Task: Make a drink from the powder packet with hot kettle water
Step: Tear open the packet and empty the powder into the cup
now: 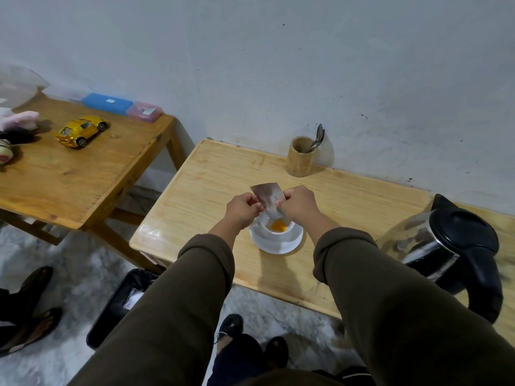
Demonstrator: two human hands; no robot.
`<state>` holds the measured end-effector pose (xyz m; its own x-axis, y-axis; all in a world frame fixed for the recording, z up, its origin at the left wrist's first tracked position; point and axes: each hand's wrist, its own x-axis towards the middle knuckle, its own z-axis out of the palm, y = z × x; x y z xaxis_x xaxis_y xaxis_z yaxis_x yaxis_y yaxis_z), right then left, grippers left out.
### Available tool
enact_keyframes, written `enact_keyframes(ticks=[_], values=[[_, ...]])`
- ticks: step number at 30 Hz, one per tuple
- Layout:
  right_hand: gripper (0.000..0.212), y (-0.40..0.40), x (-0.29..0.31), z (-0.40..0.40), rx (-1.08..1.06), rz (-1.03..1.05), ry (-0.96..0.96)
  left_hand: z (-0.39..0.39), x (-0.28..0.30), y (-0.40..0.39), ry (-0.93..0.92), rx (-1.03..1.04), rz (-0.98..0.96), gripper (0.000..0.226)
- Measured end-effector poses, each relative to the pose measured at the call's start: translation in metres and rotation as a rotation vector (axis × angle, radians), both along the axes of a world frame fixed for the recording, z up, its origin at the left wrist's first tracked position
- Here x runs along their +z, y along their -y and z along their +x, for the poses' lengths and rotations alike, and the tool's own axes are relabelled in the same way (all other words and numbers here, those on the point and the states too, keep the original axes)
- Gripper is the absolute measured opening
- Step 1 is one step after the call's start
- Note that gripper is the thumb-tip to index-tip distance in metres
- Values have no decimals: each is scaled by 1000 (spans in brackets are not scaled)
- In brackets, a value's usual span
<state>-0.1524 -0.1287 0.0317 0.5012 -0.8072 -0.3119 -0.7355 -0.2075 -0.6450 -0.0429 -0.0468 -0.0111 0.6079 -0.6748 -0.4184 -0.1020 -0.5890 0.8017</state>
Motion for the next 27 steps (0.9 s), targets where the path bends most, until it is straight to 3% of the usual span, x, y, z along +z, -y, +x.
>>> enact_keyframes(ticks=[10, 18, 24, 27], values=[[37, -6, -6, -2, -80, -10, 12, -4, 8, -2, -17, -9, -39, 16], [30, -9, -10, -7, -26, -61, 28, -3, 8, 1, 34, -22, -75, 4], [22, -8, -14, -12, 12, -92, 1, -2, 5, 0, -3, -32, -126, 18], [17, -9, -14, -13, -18, -81, 16, -2, 7, 1, -1, -18, -165, 15]])
